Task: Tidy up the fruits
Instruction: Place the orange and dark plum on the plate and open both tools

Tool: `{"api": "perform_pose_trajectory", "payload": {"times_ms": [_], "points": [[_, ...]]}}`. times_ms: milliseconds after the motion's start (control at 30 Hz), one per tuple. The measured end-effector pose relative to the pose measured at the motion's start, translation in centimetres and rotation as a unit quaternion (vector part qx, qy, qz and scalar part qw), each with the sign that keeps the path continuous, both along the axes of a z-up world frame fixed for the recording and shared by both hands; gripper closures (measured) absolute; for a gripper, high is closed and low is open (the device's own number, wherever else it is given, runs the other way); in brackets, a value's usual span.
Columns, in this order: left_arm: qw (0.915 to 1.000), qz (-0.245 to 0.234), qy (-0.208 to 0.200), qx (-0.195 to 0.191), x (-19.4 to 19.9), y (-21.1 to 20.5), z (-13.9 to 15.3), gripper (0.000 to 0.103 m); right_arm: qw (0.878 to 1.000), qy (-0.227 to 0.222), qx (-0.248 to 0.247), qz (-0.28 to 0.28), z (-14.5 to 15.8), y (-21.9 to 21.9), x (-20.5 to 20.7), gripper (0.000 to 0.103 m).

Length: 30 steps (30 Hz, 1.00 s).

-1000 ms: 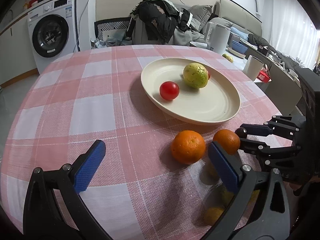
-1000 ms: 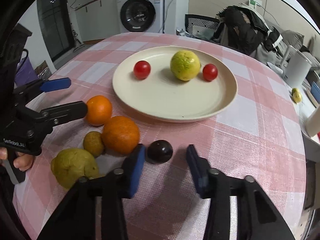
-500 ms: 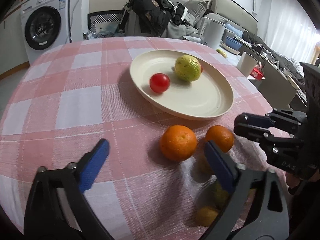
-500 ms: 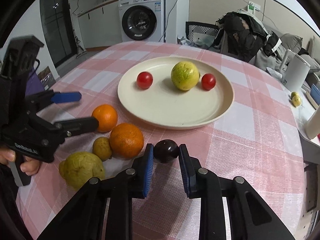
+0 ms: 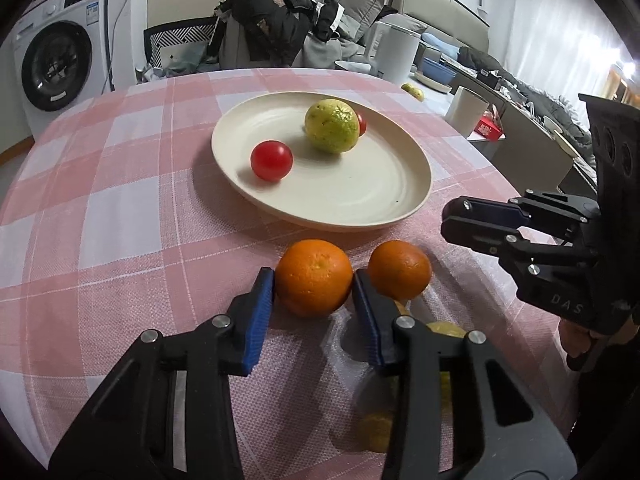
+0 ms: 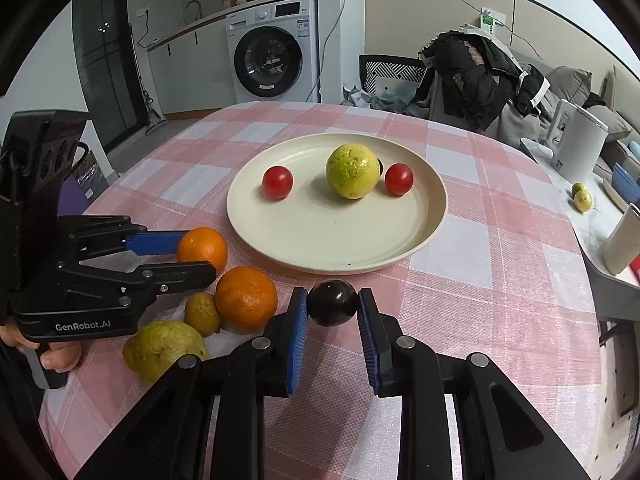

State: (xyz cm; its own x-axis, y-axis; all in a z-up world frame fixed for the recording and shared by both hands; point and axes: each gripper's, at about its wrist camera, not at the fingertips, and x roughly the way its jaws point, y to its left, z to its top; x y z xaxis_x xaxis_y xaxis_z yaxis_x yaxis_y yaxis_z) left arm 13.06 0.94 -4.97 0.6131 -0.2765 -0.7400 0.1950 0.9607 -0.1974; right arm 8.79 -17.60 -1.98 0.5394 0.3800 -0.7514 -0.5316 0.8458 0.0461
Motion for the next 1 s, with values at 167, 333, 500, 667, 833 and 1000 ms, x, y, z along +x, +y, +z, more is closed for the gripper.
{"api": "perform_pose_trajectory", "payload": {"times_ms": [167, 333, 500, 667, 833, 1000], "points": [[0.9998, 0.006, -0.02, -0.005, -0.5, 0.7, 1.0, 0.066, 1.0, -0.006, 0.011, -0.006, 0.1, -0.3, 0.0, 0.077], [0.9988, 0.009, -0.048, -0.01, -0.7, 0.6, 2.7, 0.066, 0.999, -0.02, 0.041, -0.017, 0.8, -0.8, 0.3, 0.077], [0.9986, 0.012, -0.052, -0.004, 0.5, 0.1, 3.5, 0.066, 0.997, -0.014, 0.066, -0.035, 1.2, -0.8, 1.8, 0.077], [0.9987, 0.014, -0.049, -0.001, 2.1, -0.6, 3.3, 0.066, 0.997, -0.008, 0.064, -0.044, 0.7, -0.3, 3.1, 0.077], [0.9985, 0.019, -0.051, 0.0, 2.5, -0.8, 3.1, 0.065, 0.997, -0.001, 0.063, -0.053, 0.2, -0.1, 3.9, 0.072], [0.9984, 0.027, -0.049, 0.009, 2.0, -0.5, 3.2, 0.049, 0.996, -0.017, 0.059, -0.064, 0.7, -0.7, 3.4, 0.059]]}}
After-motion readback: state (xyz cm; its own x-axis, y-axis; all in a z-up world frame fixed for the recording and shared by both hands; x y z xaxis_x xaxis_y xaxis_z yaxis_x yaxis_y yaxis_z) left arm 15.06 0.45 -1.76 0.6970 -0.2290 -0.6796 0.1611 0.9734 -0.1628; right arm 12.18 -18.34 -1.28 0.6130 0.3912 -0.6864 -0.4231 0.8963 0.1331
